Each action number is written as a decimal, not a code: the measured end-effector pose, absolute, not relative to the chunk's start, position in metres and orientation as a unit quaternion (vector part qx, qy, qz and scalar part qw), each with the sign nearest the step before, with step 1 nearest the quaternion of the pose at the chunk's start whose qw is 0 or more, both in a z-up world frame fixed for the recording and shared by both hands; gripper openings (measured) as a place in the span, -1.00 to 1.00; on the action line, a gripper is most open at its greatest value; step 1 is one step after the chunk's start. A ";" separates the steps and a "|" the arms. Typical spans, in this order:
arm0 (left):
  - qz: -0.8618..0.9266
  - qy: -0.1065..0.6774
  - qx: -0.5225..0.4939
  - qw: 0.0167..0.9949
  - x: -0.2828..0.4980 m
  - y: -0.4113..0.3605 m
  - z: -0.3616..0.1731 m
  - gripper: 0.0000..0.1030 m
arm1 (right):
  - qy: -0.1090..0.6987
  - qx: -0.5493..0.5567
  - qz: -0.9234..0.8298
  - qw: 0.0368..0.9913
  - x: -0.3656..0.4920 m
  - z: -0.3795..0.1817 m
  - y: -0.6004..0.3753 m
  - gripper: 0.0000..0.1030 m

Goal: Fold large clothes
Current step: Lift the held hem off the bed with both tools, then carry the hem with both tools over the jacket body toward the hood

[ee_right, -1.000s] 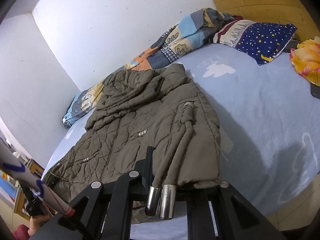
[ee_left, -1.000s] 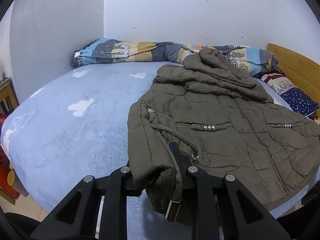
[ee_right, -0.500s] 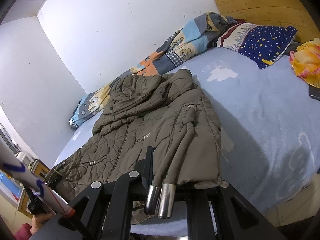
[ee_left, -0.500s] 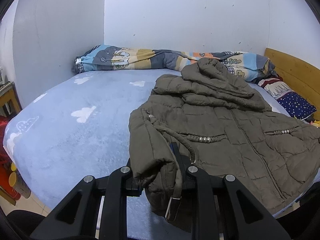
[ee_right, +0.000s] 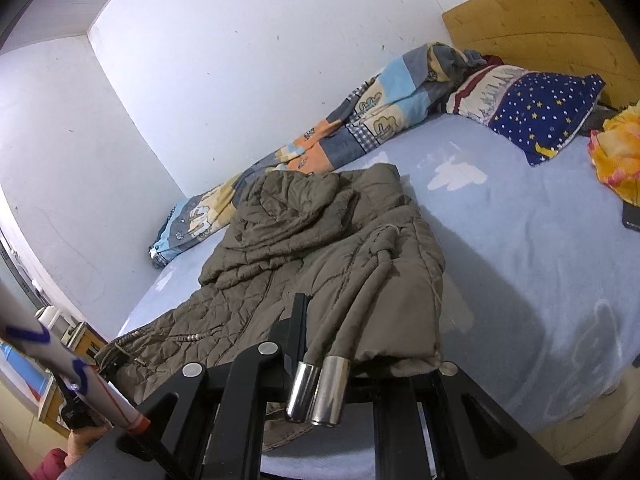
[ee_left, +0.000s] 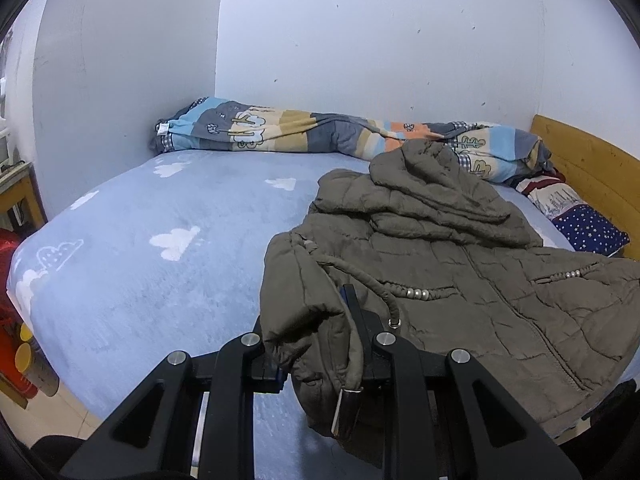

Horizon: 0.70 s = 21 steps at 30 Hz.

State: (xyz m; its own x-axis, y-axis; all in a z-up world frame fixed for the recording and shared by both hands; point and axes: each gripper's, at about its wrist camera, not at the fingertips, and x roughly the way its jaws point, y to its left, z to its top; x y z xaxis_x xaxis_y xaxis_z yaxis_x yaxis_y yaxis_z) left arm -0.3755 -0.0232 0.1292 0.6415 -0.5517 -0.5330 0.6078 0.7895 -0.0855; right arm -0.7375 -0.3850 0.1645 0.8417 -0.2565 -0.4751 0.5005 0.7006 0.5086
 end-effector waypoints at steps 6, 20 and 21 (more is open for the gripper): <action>-0.329 0.276 0.039 0.902 -0.362 -0.023 0.142 -0.59 | 0.184 0.322 -0.205 0.906 -0.733 0.176 -0.393 -0.79; -0.334 0.262 0.021 0.905 -0.343 -0.030 0.168 -0.58 | 0.160 0.306 -0.198 0.917 -0.712 0.211 -0.414 -0.79; -0.334 0.261 0.021 0.905 -0.342 -0.031 0.169 -0.58 | 0.159 0.307 -0.197 0.917 -0.711 0.212 -0.416 -0.79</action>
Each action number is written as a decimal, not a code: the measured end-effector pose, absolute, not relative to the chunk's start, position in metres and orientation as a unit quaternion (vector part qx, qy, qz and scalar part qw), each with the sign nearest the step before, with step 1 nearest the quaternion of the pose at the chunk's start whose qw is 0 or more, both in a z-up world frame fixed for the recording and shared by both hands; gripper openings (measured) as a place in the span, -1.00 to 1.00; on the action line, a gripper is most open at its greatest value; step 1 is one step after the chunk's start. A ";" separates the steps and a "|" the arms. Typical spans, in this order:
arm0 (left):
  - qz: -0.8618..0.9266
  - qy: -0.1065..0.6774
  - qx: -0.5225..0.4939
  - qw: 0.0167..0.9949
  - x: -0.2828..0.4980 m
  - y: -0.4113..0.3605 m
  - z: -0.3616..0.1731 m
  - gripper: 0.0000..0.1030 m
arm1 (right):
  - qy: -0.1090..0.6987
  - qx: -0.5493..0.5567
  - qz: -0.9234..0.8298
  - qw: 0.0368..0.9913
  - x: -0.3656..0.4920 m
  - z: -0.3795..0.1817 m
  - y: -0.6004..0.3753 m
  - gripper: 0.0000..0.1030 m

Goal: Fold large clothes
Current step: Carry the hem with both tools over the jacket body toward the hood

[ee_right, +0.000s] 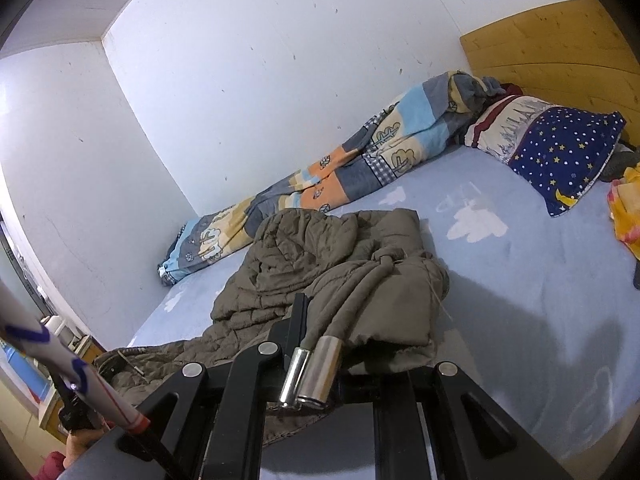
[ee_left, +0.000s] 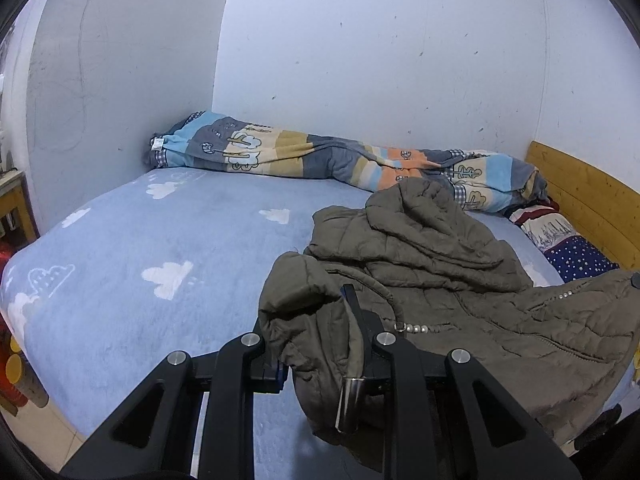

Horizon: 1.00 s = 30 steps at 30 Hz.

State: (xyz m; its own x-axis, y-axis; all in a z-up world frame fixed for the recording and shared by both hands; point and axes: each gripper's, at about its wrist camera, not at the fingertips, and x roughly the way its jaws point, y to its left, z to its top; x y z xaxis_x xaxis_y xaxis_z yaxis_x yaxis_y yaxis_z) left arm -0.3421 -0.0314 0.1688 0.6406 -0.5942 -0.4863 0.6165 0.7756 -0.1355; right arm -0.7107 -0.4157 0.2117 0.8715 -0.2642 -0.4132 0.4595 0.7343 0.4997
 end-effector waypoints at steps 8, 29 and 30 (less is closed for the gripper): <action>-0.333 0.250 0.019 0.909 -0.331 -0.044 0.186 -0.58 | 0.147 0.306 -0.191 0.921 -0.695 0.227 -0.431 -0.79; -0.339 0.236 0.001 0.911 -0.231 -0.144 0.246 -0.54 | 0.141 0.289 -0.195 0.927 -0.591 0.260 -0.524 -0.79; -0.339 0.237 0.001 0.910 -0.225 -0.151 0.247 -0.54 | 0.143 0.287 -0.196 0.927 -0.585 0.260 -0.529 -0.79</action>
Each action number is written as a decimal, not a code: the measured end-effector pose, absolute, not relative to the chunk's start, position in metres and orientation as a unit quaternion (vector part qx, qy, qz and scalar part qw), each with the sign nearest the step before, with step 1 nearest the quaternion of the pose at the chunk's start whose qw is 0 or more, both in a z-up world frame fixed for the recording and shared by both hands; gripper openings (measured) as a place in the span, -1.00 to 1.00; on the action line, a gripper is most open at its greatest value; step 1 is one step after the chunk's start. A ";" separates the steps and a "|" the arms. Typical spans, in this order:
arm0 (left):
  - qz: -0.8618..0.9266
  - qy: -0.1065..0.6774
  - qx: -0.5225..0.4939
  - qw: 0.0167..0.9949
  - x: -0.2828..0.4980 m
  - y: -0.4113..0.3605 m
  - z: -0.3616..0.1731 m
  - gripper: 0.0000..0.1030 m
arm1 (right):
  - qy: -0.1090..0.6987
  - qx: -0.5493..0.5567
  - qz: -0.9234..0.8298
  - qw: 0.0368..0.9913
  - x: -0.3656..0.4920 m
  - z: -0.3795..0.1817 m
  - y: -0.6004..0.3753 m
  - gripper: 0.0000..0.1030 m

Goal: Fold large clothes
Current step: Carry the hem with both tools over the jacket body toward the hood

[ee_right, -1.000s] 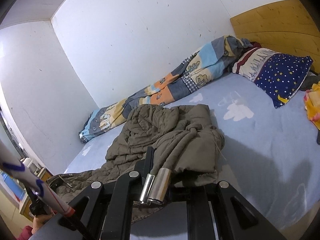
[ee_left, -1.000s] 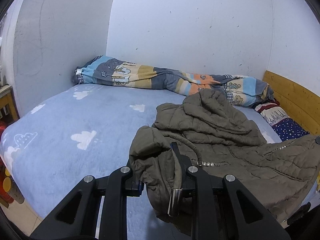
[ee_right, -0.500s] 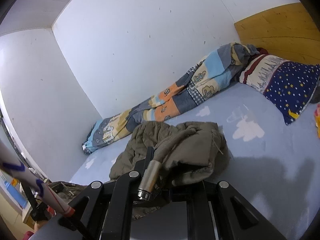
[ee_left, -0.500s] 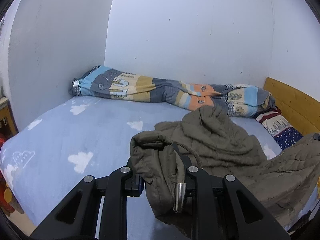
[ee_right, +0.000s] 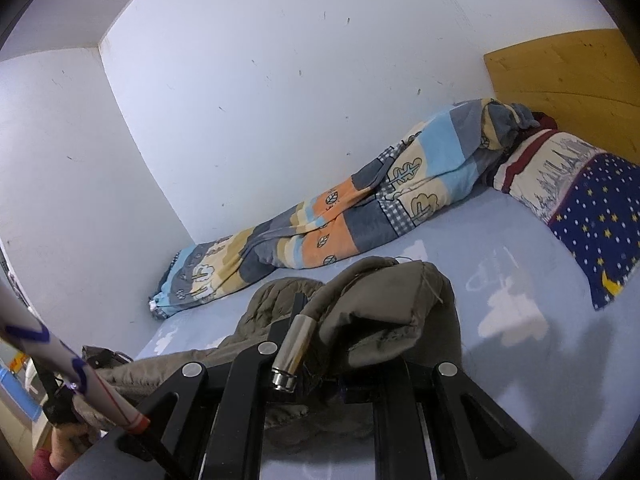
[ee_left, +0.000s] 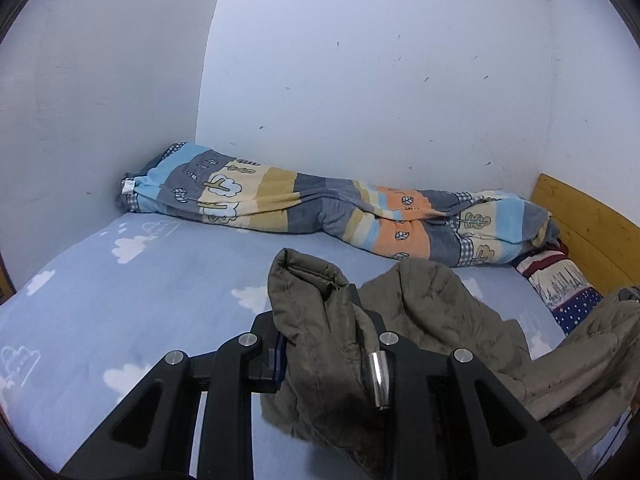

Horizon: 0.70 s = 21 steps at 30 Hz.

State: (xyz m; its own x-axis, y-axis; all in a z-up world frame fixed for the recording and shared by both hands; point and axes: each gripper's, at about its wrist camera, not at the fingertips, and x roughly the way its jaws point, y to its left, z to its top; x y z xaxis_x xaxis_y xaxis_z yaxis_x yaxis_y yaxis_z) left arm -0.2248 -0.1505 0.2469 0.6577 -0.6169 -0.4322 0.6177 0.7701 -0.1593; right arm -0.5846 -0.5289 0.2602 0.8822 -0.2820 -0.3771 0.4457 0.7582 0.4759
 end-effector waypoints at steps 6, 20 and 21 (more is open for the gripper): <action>-0.334 0.253 -0.001 0.908 -0.189 -0.182 0.243 -0.51 | 0.155 0.283 -0.205 0.924 -0.547 0.253 -0.559 -0.79; -0.315 0.280 0.037 0.906 -0.126 -0.250 0.214 -0.44 | 0.196 0.264 -0.235 0.914 -0.477 0.221 -0.616 -0.79; -0.313 0.283 0.040 0.906 -0.122 -0.255 0.211 -0.44 | 0.199 0.263 -0.237 0.914 -0.473 0.218 -0.619 -0.79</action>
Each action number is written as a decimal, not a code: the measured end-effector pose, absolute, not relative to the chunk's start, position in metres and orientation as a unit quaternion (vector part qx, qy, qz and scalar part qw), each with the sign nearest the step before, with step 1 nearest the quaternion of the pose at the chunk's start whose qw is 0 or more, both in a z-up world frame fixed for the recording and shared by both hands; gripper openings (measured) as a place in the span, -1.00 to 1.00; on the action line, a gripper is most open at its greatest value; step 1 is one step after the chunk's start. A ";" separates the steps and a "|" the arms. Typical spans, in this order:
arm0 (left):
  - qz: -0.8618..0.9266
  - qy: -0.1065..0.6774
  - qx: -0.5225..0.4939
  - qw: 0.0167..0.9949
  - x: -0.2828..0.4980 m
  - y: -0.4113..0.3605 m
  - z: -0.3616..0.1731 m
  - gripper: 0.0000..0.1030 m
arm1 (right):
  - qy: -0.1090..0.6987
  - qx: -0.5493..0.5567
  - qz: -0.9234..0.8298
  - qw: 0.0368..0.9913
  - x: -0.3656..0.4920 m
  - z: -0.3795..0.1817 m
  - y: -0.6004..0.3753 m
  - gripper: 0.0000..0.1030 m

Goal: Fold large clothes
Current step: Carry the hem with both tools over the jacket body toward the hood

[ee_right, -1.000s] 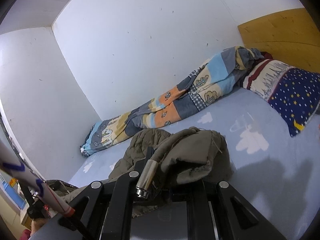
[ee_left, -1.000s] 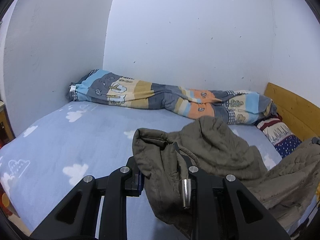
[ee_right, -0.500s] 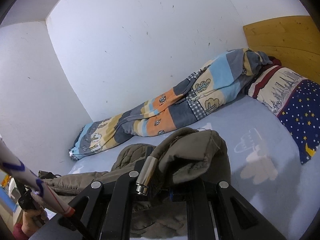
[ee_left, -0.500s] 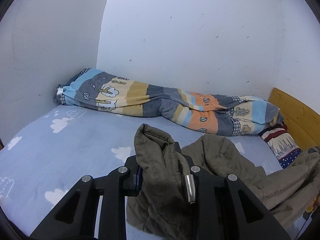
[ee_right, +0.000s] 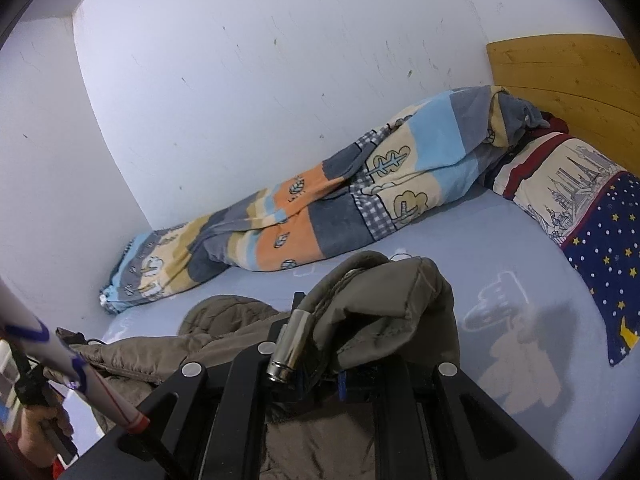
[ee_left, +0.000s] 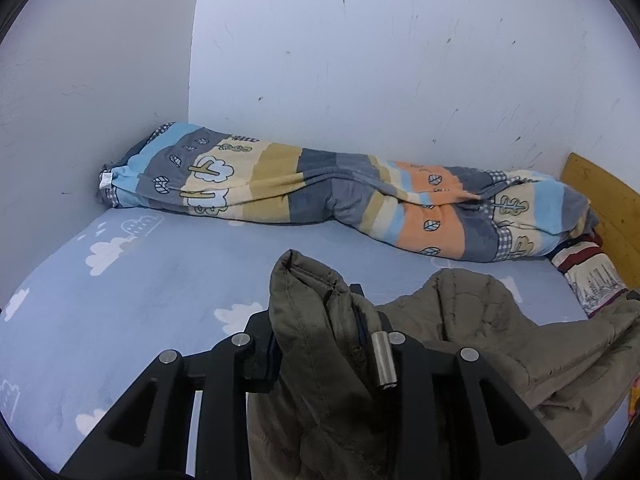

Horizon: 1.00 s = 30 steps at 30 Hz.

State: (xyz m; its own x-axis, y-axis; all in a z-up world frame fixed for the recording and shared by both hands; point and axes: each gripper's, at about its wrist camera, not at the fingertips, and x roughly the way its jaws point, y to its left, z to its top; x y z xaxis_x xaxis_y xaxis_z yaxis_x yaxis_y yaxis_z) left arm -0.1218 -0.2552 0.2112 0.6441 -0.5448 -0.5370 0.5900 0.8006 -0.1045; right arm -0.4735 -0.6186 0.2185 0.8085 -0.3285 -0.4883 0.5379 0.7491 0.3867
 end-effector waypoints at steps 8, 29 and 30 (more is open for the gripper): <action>-0.300 0.299 0.056 0.904 -0.094 -0.286 0.187 -0.43 | 0.228 0.253 -0.247 0.907 -0.443 0.191 -0.642 -0.79; -0.279 0.312 0.088 0.904 -0.051 -0.338 0.132 -0.37 | 0.285 0.262 -0.264 0.883 -0.384 0.120 -0.685 -0.78; -0.277 0.314 0.088 0.904 -0.050 -0.340 0.129 -0.37 | 0.289 0.263 -0.265 0.882 -0.381 0.117 -0.687 -0.78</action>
